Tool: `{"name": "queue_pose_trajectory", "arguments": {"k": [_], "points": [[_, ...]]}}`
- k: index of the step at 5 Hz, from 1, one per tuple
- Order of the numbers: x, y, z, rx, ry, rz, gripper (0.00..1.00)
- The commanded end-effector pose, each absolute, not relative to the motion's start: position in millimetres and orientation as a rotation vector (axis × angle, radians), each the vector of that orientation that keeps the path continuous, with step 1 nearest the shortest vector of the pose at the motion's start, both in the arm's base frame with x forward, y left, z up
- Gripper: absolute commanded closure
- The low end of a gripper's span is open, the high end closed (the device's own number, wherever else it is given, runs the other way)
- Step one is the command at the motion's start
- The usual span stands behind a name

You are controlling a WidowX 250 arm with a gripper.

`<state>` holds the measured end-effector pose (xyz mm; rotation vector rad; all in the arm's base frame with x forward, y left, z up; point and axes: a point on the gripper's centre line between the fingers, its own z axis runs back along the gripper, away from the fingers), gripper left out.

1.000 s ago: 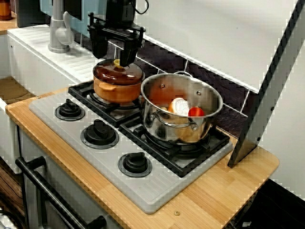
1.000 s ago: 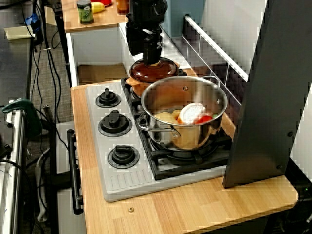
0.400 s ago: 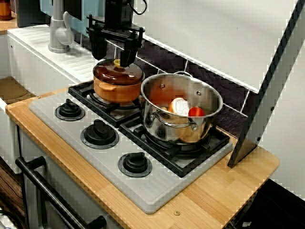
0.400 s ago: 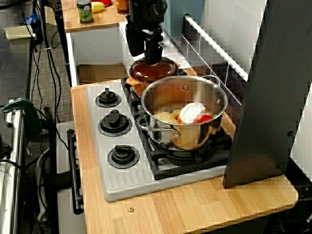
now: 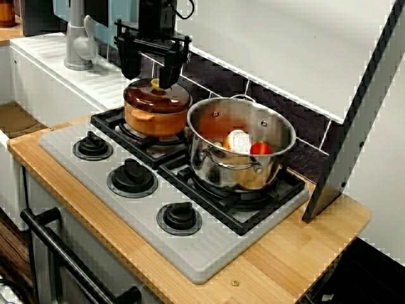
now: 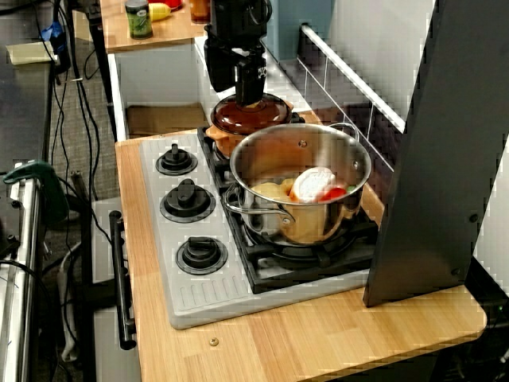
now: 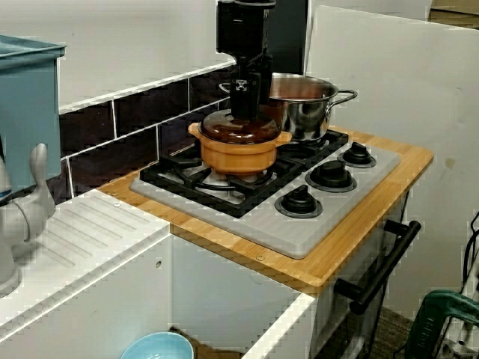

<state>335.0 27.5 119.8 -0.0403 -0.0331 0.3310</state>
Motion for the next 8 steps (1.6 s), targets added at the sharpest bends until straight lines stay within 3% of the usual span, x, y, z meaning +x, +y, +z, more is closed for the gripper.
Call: {"name": "queue_pose_trajectory", "arguments": {"k": [1,8], "points": [[332,28,141,-0.031,-0.091,0.333,0.0],[336,24,133,-0.043,-0.123,0.391,0.0]]}}
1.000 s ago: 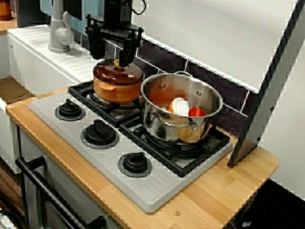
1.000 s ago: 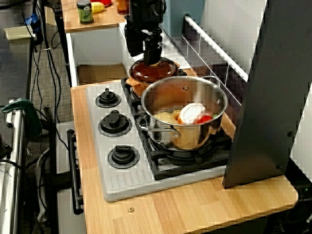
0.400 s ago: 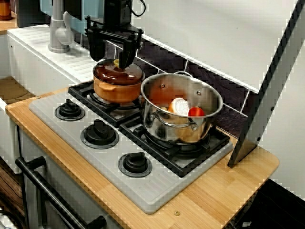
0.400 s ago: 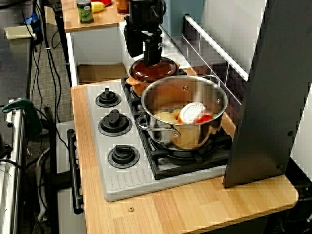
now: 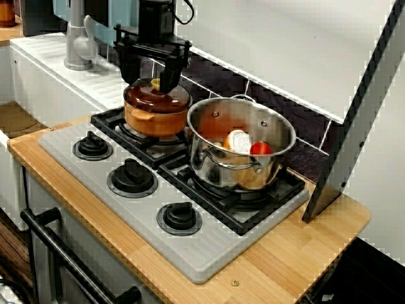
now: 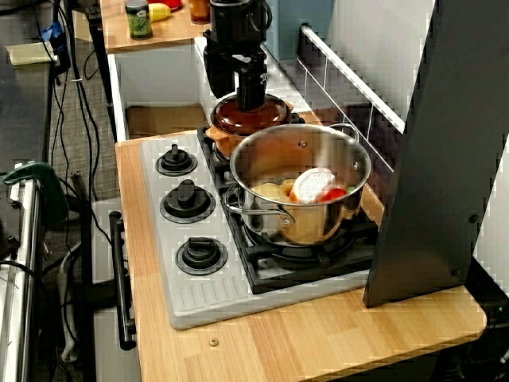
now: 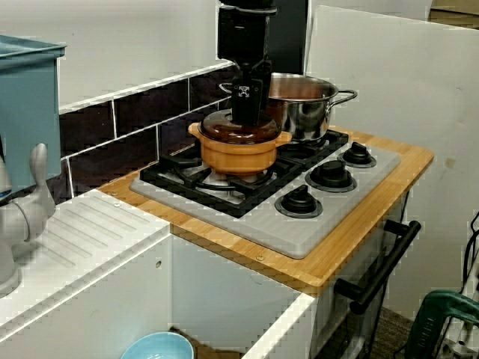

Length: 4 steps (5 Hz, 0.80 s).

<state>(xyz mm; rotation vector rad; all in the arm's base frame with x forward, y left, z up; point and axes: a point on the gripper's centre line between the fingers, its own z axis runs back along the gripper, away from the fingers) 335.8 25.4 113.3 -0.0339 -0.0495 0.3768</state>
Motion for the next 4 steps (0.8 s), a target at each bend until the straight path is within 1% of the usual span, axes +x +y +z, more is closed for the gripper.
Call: {"name": "queue_pose_trajectory", "arguments": {"k": [1,3,4], "points": [[336.4,24.5,132.1,-0.051,-0.126,0.409,0.0],[338.6,26.3,130.0,-0.066,-0.129,0.436,0.0],[340.5,25.1,126.3,-0.057,-0.133,0.44,0.0]]}}
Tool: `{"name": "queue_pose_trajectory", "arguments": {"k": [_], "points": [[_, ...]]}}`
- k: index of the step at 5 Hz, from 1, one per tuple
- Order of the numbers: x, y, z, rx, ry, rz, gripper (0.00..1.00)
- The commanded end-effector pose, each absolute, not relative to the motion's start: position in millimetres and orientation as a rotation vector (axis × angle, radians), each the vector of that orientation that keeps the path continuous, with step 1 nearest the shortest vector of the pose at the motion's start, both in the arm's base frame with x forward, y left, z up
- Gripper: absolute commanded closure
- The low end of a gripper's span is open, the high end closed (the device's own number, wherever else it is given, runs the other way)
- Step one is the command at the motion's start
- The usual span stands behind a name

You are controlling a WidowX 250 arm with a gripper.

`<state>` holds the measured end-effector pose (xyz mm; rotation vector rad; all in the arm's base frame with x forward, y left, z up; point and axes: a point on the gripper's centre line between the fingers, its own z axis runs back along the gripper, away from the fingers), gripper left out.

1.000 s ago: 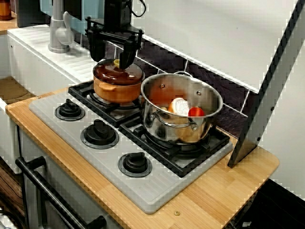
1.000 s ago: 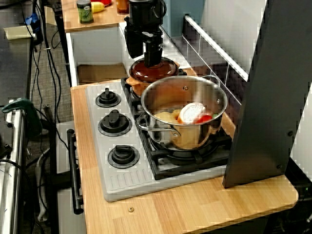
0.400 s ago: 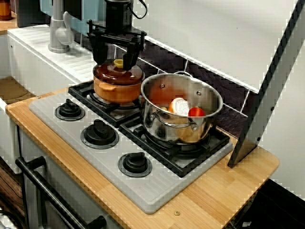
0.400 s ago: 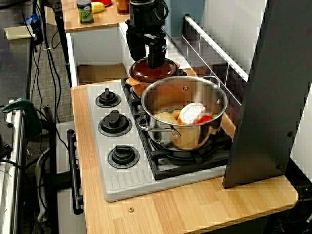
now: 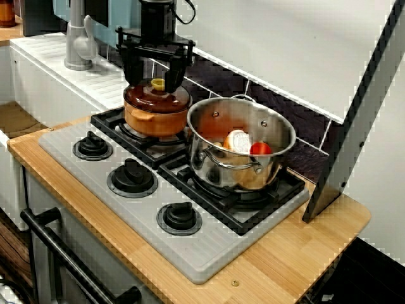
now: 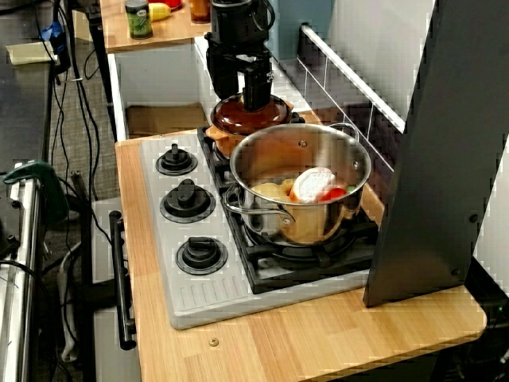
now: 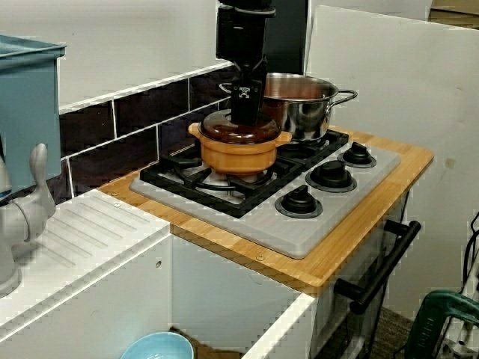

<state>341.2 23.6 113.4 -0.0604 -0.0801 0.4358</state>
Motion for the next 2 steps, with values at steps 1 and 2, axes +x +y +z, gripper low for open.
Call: {"name": "queue_pose_trajectory", "arguments": {"k": [1,2], "points": [[341.1,24.4,124.3,-0.049,-0.137,0.444,0.0],[341.6,25.8,124.3,-0.054,-0.139,0.451,0.0]]}}
